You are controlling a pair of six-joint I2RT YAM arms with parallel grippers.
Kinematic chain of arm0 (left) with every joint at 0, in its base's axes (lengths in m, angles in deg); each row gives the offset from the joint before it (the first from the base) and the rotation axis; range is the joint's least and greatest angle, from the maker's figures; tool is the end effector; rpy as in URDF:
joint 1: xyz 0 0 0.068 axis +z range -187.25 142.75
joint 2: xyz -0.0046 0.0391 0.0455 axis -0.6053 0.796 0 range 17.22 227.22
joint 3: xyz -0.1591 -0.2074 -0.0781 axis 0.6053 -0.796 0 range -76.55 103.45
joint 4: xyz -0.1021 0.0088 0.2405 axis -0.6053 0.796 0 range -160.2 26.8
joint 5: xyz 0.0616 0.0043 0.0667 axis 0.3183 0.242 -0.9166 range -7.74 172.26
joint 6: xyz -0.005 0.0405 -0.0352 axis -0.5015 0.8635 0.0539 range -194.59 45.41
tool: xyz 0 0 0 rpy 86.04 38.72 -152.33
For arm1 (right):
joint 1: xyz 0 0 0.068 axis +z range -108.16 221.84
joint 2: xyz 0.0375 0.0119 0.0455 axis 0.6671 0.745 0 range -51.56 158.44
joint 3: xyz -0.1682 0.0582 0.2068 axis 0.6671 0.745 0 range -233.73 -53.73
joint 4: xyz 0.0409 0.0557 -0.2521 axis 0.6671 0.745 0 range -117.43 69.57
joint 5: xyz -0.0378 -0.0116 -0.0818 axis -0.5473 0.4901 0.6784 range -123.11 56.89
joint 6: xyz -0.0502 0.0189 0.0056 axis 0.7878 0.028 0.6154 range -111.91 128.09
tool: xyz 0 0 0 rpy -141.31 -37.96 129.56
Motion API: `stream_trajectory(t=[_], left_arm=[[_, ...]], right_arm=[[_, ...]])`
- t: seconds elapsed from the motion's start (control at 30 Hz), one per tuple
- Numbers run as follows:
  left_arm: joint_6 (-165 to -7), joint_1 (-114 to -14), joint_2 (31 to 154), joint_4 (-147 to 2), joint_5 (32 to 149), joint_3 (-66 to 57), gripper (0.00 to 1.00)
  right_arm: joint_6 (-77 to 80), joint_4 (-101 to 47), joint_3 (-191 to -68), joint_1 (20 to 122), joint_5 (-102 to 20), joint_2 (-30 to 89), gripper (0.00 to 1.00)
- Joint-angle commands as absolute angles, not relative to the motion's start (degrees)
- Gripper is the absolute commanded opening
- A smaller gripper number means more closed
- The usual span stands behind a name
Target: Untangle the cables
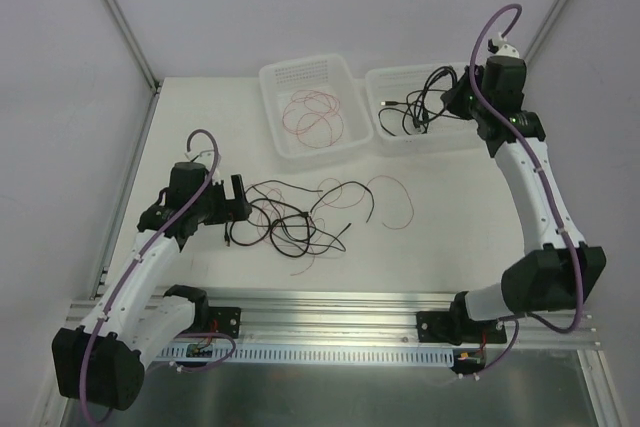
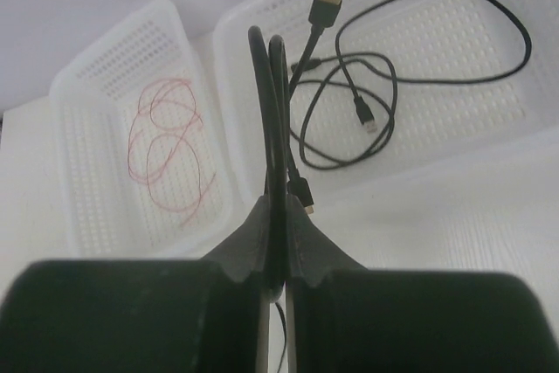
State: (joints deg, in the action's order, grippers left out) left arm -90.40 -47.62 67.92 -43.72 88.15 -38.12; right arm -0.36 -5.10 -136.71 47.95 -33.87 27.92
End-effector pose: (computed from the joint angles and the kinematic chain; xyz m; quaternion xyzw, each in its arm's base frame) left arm 0.1865 -0.0377 0.2559 -0.0205 0.9005 -0.1430 0.4102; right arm 0.3144 0.0341 0.4126 0.0128 0.8131 0.0791 0.5766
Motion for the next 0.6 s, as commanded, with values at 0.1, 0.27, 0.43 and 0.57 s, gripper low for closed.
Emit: stream_trajectory(t=[0.1, 0.27, 0.43, 0.57], left_arm=[[-88.83, -47.09, 68.99, -43.39, 88.23, -37.35, 0.99], [-88.91, -47.09, 68.28, -43.48, 88.32, -37.62, 0.99], [-89.27, -47.09, 68.28, -43.75, 87.97, -37.79, 0.99], [-89.97, -47.09, 69.86, -43.75, 88.84, -37.53, 0.99]], right_arm=[[-2.63, -17.41, -148.01, 44.39, -38.39, 41.76, 0.24], [-4.48, -13.65, -152.78, 41.93, -38.31, 51.96, 0.70], [-2.11, -10.64, -146.56, 42.02, -37.51, 47.86, 0.81], [0.44, -6.87, -139.70, 42.89, -36.55, 40.13, 0.82]])
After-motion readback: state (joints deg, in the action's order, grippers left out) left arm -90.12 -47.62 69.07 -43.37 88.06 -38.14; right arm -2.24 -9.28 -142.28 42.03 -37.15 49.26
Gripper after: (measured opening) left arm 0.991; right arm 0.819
